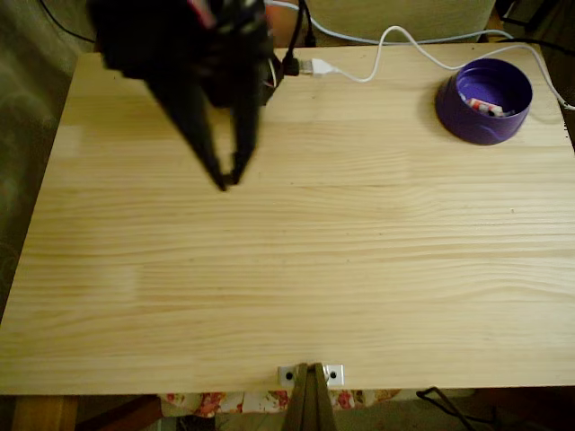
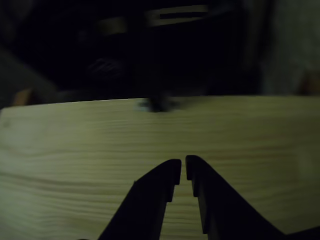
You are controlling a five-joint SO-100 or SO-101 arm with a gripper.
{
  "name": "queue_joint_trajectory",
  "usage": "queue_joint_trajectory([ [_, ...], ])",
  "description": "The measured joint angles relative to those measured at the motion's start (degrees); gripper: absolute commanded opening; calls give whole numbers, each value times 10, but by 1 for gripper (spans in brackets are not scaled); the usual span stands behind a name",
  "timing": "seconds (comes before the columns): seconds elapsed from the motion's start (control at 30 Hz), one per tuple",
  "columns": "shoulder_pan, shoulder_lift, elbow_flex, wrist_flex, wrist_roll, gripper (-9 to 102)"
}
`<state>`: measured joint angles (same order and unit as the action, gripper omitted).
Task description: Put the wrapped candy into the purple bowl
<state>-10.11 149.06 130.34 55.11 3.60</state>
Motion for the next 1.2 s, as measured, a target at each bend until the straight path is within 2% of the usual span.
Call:
queue_joint_trajectory([
  [0.27, 99, 122, 168, -23, -11, 0],
  [0.7, 149, 287, 359, -9, -36, 1],
  [1.2, 164, 315, 434, -6, -31, 1],
])
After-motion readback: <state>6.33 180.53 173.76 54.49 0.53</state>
